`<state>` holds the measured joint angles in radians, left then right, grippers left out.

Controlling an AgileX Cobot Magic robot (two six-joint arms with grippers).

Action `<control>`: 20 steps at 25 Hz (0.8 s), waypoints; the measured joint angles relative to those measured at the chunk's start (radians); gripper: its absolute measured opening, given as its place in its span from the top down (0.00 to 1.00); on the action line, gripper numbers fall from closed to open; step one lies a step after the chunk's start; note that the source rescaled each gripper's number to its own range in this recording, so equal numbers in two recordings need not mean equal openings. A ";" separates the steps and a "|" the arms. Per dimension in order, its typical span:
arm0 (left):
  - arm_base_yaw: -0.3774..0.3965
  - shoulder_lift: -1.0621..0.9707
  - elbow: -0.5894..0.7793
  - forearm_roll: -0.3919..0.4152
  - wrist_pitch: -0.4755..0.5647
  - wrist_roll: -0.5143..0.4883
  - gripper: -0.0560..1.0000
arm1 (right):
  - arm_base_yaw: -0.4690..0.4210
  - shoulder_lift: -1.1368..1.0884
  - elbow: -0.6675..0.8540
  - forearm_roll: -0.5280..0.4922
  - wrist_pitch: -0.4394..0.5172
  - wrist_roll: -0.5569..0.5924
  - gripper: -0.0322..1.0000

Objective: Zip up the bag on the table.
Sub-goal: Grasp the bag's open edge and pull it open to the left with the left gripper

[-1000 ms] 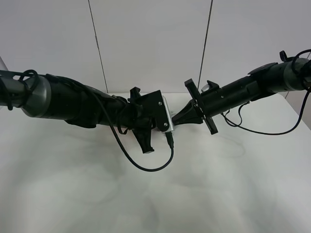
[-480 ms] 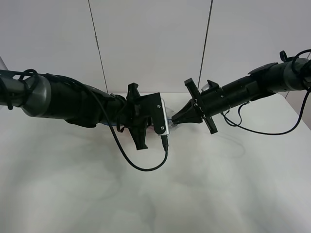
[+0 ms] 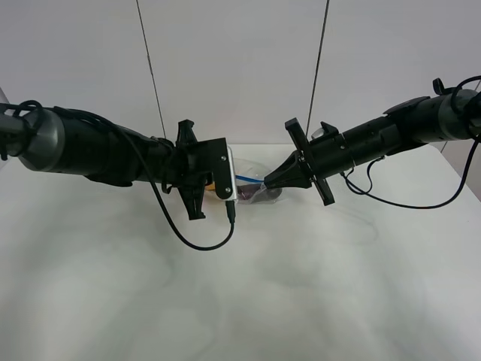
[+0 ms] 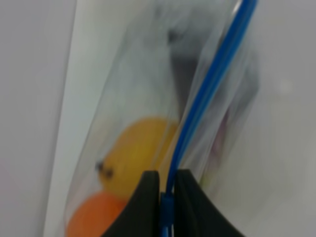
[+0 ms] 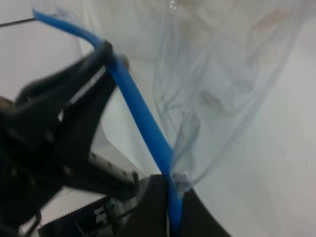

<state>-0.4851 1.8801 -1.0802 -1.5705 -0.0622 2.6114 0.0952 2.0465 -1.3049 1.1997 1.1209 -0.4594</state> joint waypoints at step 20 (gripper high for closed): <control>0.287 0.000 0.000 0.027 0.038 0.054 0.95 | 0.002 0.000 0.000 0.014 0.003 0.000 0.97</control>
<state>-0.1978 1.8801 -1.0802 -1.5435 -0.0237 2.6651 0.0972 2.0465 -1.3049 1.2138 1.1240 -0.4594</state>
